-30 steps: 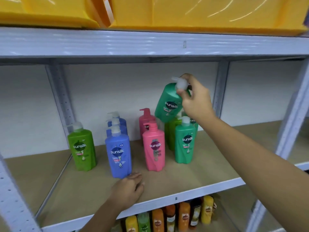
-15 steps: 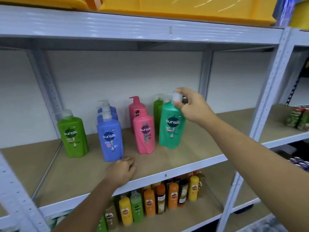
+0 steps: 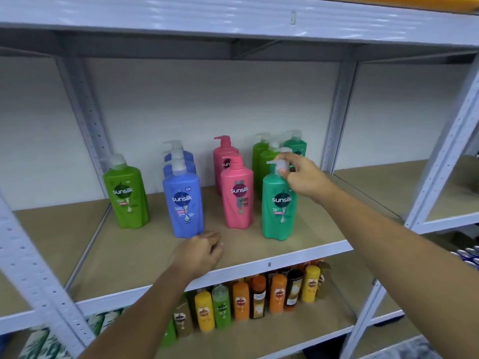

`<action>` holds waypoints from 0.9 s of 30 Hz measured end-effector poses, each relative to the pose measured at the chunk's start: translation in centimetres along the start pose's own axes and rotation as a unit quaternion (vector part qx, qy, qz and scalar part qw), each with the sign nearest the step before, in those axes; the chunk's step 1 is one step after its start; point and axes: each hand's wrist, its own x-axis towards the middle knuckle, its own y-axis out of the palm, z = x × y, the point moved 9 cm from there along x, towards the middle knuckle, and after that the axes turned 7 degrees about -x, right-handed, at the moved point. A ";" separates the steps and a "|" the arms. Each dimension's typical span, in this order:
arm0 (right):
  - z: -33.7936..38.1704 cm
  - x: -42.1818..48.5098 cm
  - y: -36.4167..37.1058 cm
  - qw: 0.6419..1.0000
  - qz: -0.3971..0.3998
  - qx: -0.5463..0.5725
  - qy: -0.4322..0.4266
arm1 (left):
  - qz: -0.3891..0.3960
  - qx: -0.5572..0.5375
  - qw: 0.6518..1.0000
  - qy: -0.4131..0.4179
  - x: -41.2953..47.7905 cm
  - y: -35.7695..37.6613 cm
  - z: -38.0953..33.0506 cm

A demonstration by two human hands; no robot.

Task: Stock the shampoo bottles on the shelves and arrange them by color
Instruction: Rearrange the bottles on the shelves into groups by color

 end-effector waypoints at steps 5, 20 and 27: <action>-0.7 0.5 0.4 1.000 0.000 0.023 -0.001 | 0.007 -0.002 1.000 0.004 0.3 0.4 0.3; -0.4 -8.6 10.3 0.977 -0.137 -0.027 -0.164 | 0.002 0.004 1.000 0.018 0.1 0.5 0.1; -3.2 -6.6 17.1 0.994 -0.081 0.047 0.051 | 0.001 0.005 1.000 0.016 0.4 0.7 0.5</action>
